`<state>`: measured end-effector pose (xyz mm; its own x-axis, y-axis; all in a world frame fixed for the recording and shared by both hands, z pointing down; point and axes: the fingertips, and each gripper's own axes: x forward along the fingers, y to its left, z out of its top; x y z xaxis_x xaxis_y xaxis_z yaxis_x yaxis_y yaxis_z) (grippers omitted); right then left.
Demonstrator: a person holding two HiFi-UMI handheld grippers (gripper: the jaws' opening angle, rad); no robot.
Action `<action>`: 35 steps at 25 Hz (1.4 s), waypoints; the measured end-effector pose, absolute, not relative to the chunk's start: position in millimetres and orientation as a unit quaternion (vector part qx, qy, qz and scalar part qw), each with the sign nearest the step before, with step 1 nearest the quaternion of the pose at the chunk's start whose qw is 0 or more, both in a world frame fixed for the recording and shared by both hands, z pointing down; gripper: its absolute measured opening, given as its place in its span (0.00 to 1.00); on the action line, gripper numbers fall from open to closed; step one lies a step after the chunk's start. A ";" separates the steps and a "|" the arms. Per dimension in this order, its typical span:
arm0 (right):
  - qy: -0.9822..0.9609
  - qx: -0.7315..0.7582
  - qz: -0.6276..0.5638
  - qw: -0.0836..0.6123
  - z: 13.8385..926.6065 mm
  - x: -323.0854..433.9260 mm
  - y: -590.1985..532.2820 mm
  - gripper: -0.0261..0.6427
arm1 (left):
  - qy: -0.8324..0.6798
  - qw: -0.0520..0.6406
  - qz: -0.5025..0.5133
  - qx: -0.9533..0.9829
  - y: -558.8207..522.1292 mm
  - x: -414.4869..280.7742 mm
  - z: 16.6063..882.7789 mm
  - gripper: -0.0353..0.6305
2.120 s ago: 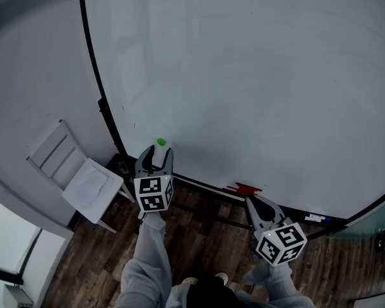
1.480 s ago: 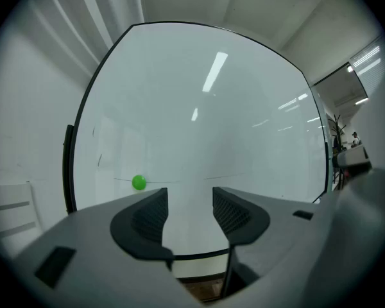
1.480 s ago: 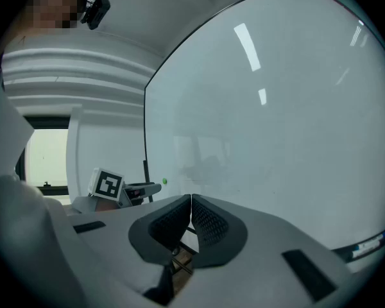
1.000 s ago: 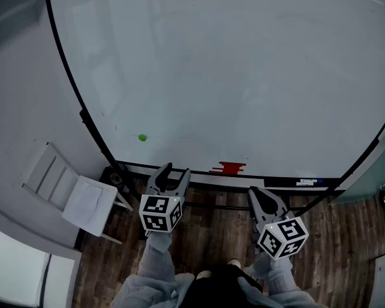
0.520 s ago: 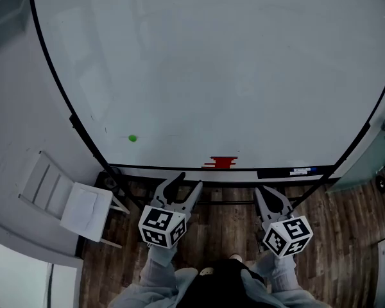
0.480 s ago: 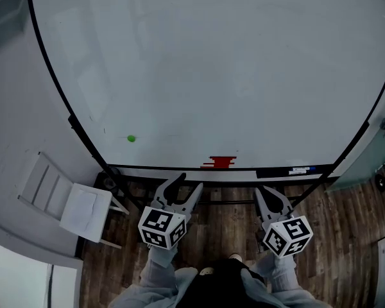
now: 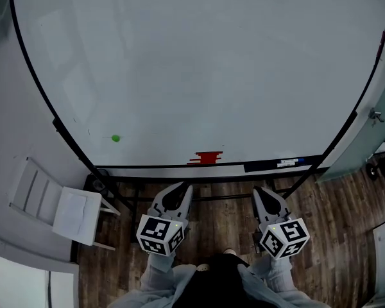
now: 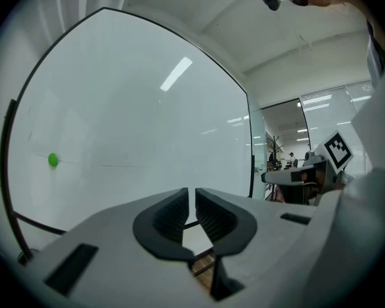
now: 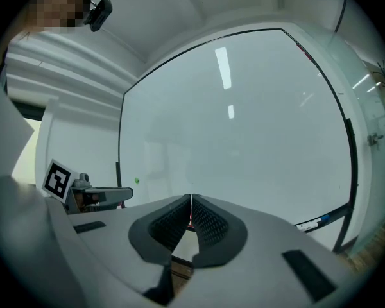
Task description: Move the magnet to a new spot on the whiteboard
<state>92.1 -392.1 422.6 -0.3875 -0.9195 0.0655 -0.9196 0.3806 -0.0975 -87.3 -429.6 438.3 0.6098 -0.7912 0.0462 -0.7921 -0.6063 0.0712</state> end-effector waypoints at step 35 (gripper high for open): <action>-0.828 0.555 0.073 0.021 445.9 83.3 -387.2 0.08 | -0.465 0.039 0.046 0.883 -419.0 -94.2 465.1 0.07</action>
<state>83.3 -387.2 445.9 -0.3833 -0.9163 0.1163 -0.9225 0.3735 -0.0971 -94.2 -419.0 465.1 0.5639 -0.8175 0.1166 -0.8246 -0.5651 0.0258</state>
